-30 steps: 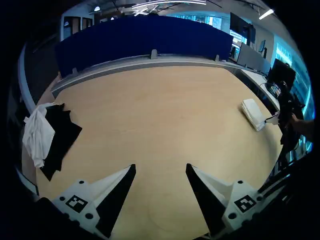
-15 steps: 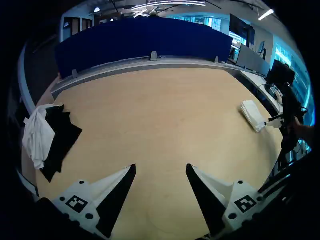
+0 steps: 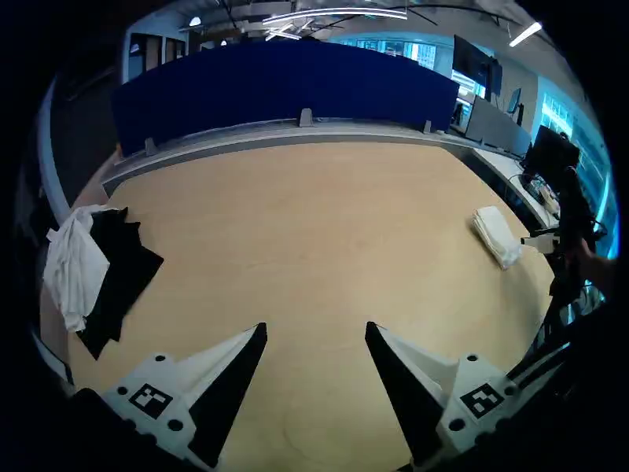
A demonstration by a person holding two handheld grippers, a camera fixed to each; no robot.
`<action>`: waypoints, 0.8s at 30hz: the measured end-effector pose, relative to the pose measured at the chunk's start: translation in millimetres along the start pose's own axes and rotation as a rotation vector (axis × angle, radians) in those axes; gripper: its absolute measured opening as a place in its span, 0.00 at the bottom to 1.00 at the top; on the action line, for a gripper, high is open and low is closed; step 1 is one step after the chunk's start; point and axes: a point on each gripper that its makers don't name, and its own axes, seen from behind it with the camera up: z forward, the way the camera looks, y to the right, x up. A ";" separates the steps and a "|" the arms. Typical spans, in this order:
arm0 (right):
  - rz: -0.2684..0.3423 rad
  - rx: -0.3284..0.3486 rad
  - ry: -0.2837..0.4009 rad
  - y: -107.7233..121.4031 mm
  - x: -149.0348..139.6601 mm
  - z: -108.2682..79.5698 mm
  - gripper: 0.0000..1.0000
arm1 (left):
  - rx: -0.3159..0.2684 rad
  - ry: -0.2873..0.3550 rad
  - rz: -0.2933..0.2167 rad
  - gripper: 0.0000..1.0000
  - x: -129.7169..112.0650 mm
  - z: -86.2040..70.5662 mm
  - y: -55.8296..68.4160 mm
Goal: Fold towel
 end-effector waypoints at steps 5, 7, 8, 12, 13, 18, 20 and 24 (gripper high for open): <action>0.031 -0.010 0.127 -11.5 30.6 -10.2 1.00 | 0.001 0.024 -0.015 0.93 5.4 2.5 -2.5; 0.036 -0.001 0.180 -19.1 42.9 -15.2 1.00 | 0.004 0.035 -0.018 0.93 8.3 3.6 -4.0; 0.039 0.003 0.206 -22.8 48.7 -17.5 1.00 | 0.005 0.040 -0.019 0.93 9.6 4.1 -4.7; 0.052 0.019 0.297 -36.8 70.9 -28.5 1.00 | 0.008 0.067 -0.021 0.93 17.0 6.1 -6.6; 0.055 0.022 0.321 -40.4 77.6 -31.9 1.00 | 0.010 0.078 -0.020 0.93 19.7 6.5 -7.6; 0.063 0.039 0.436 -58.4 110.6 -51.1 1.00 | 0.031 0.139 -0.020 0.93 35.4 7.9 -14.4; 0.067 0.051 0.477 -67.0 122.9 -58.3 1.00 | 0.041 0.171 -0.020 0.93 42.9 8.0 -17.6; 0.081 0.082 0.532 -86.4 141.9 -69.2 1.00 | 0.056 0.224 -0.031 0.93 57.0 7.3 -22.5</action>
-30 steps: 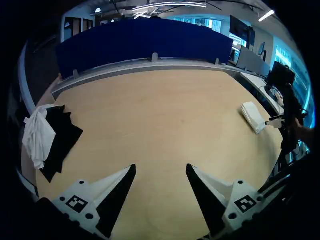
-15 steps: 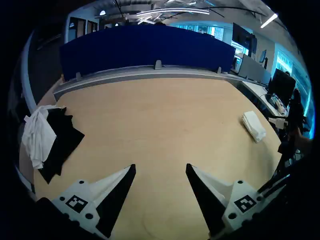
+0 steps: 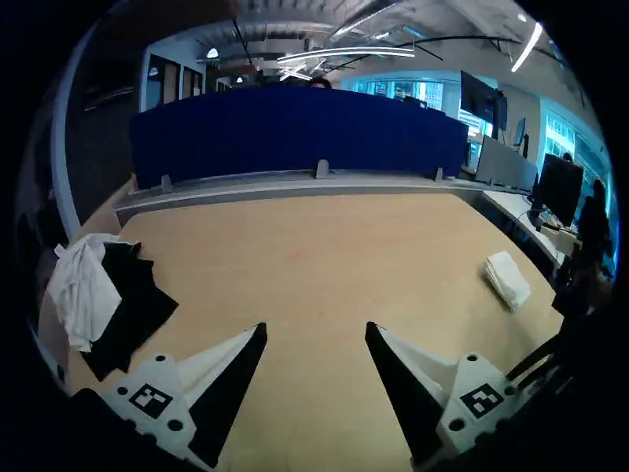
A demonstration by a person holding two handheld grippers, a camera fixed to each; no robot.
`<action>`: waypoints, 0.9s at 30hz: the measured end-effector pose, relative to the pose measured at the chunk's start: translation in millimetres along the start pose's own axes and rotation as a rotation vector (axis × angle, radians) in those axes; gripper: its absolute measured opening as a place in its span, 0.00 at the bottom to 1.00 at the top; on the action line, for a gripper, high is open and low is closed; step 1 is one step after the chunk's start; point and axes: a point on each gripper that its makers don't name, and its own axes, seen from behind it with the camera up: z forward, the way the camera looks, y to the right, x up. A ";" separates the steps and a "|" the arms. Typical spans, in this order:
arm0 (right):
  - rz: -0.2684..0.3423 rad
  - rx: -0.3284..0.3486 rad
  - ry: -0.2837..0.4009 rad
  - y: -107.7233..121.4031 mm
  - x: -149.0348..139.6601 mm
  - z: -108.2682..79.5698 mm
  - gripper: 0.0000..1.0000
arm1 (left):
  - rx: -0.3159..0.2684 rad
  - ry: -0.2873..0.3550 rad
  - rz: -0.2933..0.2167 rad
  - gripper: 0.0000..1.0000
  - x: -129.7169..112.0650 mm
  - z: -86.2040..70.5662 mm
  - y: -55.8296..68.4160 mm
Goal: Fold towel
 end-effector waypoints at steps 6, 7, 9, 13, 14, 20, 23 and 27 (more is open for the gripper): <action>0.000 0.025 0.081 -30.8 28.5 1.3 1.00 | 0.032 0.073 -0.035 0.93 19.3 2.0 -10.8; -0.003 0.028 0.092 -35.8 32.3 1.7 1.00 | 0.037 0.087 -0.043 0.93 22.7 1.7 -12.9; -0.008 0.029 0.111 -43.9 38.8 2.2 1.00 | 0.048 0.115 -0.055 0.93 29.1 0.9 -17.2; -0.019 0.020 0.148 -58.7 52.8 3.0 1.00 | 0.077 0.181 -0.064 0.93 44.2 -1.6 -27.3; -0.021 0.017 0.158 -62.3 56.6 3.3 1.00 | 0.084 0.197 -0.064 0.93 47.7 -2.2 -29.5; -0.042 0.018 0.202 -85.7 73.9 5.3 1.00 | 0.116 0.257 -0.081 0.93 64.8 -5.6 -41.7; -0.049 0.022 0.203 -95.3 78.2 6.4 1.00 | 0.131 0.290 -0.087 0.93 74.3 -9.1 -47.4; -0.051 0.027 0.205 -106.0 83.7 8.5 1.00 | 0.146 0.326 -0.081 0.93 83.4 -13.4 -52.9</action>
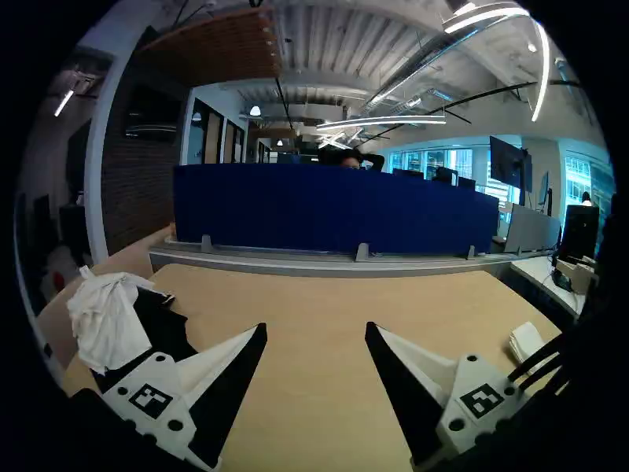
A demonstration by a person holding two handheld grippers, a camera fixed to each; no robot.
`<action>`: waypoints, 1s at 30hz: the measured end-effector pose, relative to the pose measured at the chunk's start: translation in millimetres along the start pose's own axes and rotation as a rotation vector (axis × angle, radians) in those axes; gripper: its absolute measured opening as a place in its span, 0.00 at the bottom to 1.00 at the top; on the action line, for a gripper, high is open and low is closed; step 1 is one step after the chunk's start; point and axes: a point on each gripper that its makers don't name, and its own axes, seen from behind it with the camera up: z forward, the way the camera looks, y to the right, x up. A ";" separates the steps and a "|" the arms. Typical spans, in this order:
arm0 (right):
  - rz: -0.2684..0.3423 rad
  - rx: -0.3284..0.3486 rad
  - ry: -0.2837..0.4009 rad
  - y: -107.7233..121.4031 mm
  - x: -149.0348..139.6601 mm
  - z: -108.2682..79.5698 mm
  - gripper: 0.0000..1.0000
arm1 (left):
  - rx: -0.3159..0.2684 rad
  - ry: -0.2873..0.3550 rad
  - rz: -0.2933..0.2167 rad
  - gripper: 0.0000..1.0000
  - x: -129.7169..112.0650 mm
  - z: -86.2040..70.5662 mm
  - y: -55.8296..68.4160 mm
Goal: Fold towel
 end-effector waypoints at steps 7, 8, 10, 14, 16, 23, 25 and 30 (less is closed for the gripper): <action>-0.003 0.019 -0.002 -18.4 3.4 6.3 1.00 | 0.010 0.035 0.010 0.93 8.1 -2.6 -3.9; -0.004 0.022 -0.005 -20.8 3.0 6.9 1.00 | 0.011 0.039 0.010 0.93 8.6 -2.9 -4.6; 0.001 0.030 -0.016 -26.8 1.1 8.2 1.00 | 0.018 0.044 0.008 0.93 9.8 -3.8 -7.2; 0.011 0.044 -0.037 -37.0 -1.6 10.4 1.00 | 0.031 0.059 0.007 0.93 13.3 -5.6 -12.8; 0.014 0.046 -0.042 -40.5 -1.7 11.4 1.00 | 0.036 0.071 0.007 0.93 15.5 -6.1 -14.7; 0.006 0.065 -0.060 -52.4 -0.9 12.6 1.00 | 0.052 0.115 0.039 0.93 21.8 -6.7 -19.4; 0.000 0.066 -0.062 -53.5 0.7 13.0 1.00 | 0.059 0.124 0.057 0.93 19.7 -6.2 -21.2; -0.013 0.070 -0.070 -56.9 0.9 14.5 1.00 | 0.078 0.140 0.094 0.93 8.1 -4.5 -25.7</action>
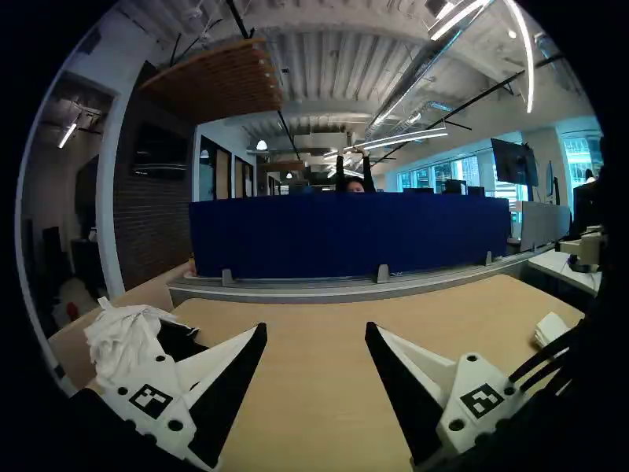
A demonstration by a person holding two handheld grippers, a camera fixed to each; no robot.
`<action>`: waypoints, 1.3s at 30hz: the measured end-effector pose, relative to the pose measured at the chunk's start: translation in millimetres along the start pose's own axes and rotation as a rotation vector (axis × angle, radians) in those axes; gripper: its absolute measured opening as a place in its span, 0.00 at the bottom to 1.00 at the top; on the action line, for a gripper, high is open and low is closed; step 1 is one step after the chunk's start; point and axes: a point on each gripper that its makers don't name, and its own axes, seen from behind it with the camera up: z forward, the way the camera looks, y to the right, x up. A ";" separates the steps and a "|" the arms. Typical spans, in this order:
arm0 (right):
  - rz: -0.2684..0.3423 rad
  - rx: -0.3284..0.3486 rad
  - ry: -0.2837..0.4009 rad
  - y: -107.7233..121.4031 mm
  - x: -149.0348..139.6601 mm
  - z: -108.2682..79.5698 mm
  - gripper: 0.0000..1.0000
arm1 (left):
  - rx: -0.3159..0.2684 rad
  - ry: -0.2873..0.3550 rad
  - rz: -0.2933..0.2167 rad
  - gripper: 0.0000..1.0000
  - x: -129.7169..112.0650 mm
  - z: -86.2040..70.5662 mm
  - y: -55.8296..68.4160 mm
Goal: Fold towel
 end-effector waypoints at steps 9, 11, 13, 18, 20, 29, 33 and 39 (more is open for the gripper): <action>-0.028 0.005 -0.023 -10.7 -8.4 10.6 1.00 | 0.023 0.032 0.043 0.93 -24.4 4.6 -11.9; -0.032 0.007 -0.027 -14.9 -11.4 14.0 1.00 | 0.024 0.041 0.052 0.93 -29.5 6.2 -14.3; -0.033 0.007 -0.029 -17.9 -13.9 16.5 1.00 | 0.025 0.048 0.061 0.93 -36.0 7.6 -18.0; -0.037 0.001 -0.024 -23.2 -20.0 21.2 1.00 | 0.028 0.062 0.069 0.93 -54.0 10.6 -26.7; -0.040 -0.002 -0.019 -25.0 -21.6 22.7 1.00 | 0.030 0.067 0.062 0.93 -62.1 12.0 -30.6; -0.075 -0.008 -0.017 -32.6 -36.4 30.3 1.00 | 0.034 0.067 0.015 0.93 -101.2 18.7 -41.8; -0.084 0.001 -0.021 -38.6 -43.5 34.8 1.00 | 0.032 0.073 0.007 0.93 -109.1 20.3 -42.4; -0.094 0.003 -0.024 -40.5 -49.9 37.4 1.00 | 0.024 0.078 0.022 0.93 -116.9 22.8 -42.3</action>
